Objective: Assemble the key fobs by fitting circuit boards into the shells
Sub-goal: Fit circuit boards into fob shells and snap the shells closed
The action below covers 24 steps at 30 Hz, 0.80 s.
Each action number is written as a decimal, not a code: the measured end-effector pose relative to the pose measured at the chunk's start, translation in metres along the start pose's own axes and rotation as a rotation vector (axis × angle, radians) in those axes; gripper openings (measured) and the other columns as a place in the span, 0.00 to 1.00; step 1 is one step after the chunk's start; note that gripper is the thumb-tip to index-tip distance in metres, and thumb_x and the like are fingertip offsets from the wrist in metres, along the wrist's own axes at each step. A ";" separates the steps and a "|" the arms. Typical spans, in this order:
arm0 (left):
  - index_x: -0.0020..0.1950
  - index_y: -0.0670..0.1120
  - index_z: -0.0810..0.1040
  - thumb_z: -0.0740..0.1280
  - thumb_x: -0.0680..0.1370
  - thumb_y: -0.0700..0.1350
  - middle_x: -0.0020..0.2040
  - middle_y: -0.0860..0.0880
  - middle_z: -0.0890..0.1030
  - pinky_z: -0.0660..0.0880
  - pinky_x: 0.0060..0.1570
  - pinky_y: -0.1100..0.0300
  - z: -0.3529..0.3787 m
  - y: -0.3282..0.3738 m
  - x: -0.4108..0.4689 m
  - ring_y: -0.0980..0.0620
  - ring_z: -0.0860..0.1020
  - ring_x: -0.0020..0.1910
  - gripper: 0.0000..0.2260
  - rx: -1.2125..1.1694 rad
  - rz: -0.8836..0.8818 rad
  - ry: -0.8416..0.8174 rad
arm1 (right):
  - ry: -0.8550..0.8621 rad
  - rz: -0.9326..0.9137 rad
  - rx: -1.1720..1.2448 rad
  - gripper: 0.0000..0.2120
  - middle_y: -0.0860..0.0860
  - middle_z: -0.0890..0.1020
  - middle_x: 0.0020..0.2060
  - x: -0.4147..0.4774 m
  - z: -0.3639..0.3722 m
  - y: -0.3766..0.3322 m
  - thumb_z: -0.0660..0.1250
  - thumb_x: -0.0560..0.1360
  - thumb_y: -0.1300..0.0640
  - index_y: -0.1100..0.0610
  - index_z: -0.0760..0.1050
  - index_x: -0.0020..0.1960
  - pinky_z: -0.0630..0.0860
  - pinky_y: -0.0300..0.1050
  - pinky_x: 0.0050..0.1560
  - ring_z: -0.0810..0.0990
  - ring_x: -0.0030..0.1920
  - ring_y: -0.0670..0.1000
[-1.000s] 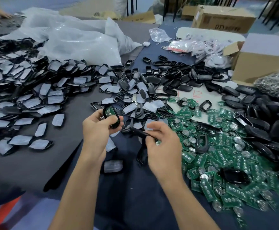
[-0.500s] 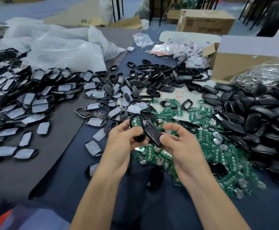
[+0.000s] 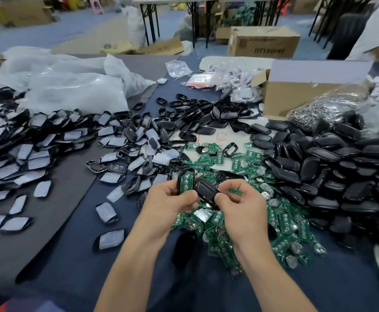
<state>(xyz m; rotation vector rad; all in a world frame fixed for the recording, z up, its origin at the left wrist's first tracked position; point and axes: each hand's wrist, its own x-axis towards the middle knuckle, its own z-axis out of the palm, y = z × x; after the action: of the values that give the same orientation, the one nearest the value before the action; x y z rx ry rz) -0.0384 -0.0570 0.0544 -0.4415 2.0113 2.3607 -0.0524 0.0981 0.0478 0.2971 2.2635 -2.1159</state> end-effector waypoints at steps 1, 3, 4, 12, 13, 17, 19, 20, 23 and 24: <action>0.42 0.45 0.89 0.72 0.77 0.30 0.40 0.45 0.86 0.80 0.40 0.64 0.004 -0.001 0.002 0.55 0.81 0.35 0.12 0.019 -0.002 0.002 | 0.006 -0.012 -0.008 0.15 0.46 0.85 0.32 0.001 -0.004 0.001 0.73 0.75 0.65 0.43 0.80 0.44 0.65 0.40 0.23 0.66 0.23 0.46; 0.42 0.45 0.88 0.73 0.76 0.30 0.39 0.47 0.86 0.79 0.39 0.65 0.010 -0.001 0.005 0.56 0.81 0.34 0.11 0.046 -0.006 0.019 | -0.005 -0.031 -0.039 0.13 0.48 0.84 0.29 0.004 -0.011 0.003 0.73 0.75 0.64 0.45 0.80 0.43 0.63 0.40 0.23 0.64 0.22 0.46; 0.42 0.44 0.88 0.73 0.76 0.30 0.38 0.47 0.86 0.80 0.39 0.65 0.014 -0.001 0.007 0.56 0.81 0.34 0.11 0.058 -0.007 0.031 | -0.013 -0.038 -0.062 0.12 0.49 0.83 0.29 0.005 -0.014 0.005 0.73 0.75 0.64 0.46 0.80 0.43 0.63 0.40 0.23 0.64 0.22 0.46; 0.42 0.39 0.85 0.73 0.73 0.29 0.36 0.45 0.80 0.78 0.43 0.54 0.030 -0.007 0.021 0.50 0.75 0.37 0.06 0.139 -0.035 0.180 | 0.083 -0.343 -0.550 0.11 0.41 0.83 0.44 -0.001 -0.006 0.004 0.79 0.71 0.56 0.44 0.79 0.46 0.77 0.43 0.46 0.81 0.41 0.46; 0.42 0.40 0.85 0.73 0.73 0.29 0.36 0.45 0.80 0.77 0.43 0.53 0.031 -0.008 0.022 0.49 0.74 0.37 0.07 0.147 -0.038 0.182 | 0.063 -0.379 -0.592 0.12 0.42 0.84 0.46 -0.002 -0.003 0.005 0.79 0.70 0.57 0.45 0.80 0.48 0.77 0.45 0.50 0.81 0.46 0.48; 0.40 0.47 0.88 0.71 0.74 0.28 0.37 0.46 0.81 0.78 0.40 0.61 0.030 -0.010 0.023 0.51 0.76 0.36 0.15 0.134 -0.047 0.145 | 0.037 -0.411 -0.691 0.13 0.43 0.83 0.45 -0.003 0.007 0.011 0.76 0.73 0.58 0.46 0.78 0.52 0.76 0.46 0.47 0.79 0.44 0.49; 0.39 0.49 0.89 0.71 0.75 0.28 0.36 0.48 0.83 0.80 0.39 0.64 0.027 -0.011 0.022 0.54 0.79 0.35 0.16 0.072 -0.077 0.127 | 0.039 -0.401 -0.671 0.14 0.43 0.83 0.44 -0.003 0.010 0.016 0.75 0.73 0.61 0.46 0.77 0.51 0.77 0.47 0.47 0.80 0.43 0.50; 0.39 0.49 0.89 0.71 0.75 0.29 0.37 0.49 0.84 0.79 0.39 0.65 0.026 -0.011 0.021 0.55 0.80 0.34 0.17 0.042 -0.097 0.115 | 0.037 -0.374 -0.631 0.14 0.42 0.83 0.42 -0.003 0.011 0.016 0.75 0.73 0.62 0.45 0.76 0.50 0.77 0.47 0.47 0.80 0.42 0.49; 0.41 0.45 0.89 0.69 0.78 0.29 0.41 0.47 0.87 0.80 0.39 0.66 0.024 -0.011 0.019 0.56 0.83 0.36 0.14 -0.088 -0.156 0.077 | 0.032 -0.219 -0.383 0.15 0.39 0.84 0.39 0.003 0.009 0.014 0.76 0.70 0.65 0.46 0.77 0.43 0.75 0.32 0.43 0.82 0.42 0.40; 0.44 0.44 0.88 0.67 0.79 0.30 0.42 0.45 0.87 0.80 0.38 0.65 0.024 -0.010 0.019 0.55 0.83 0.35 0.14 -0.142 -0.170 0.073 | 0.022 -0.145 -0.282 0.15 0.37 0.84 0.40 0.006 0.007 0.013 0.77 0.69 0.65 0.47 0.78 0.42 0.75 0.29 0.43 0.82 0.43 0.38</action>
<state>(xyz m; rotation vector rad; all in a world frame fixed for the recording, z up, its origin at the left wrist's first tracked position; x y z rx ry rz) -0.0598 -0.0349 0.0436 -0.6826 1.7593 2.4237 -0.0566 0.0927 0.0337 0.1513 2.6266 -1.8222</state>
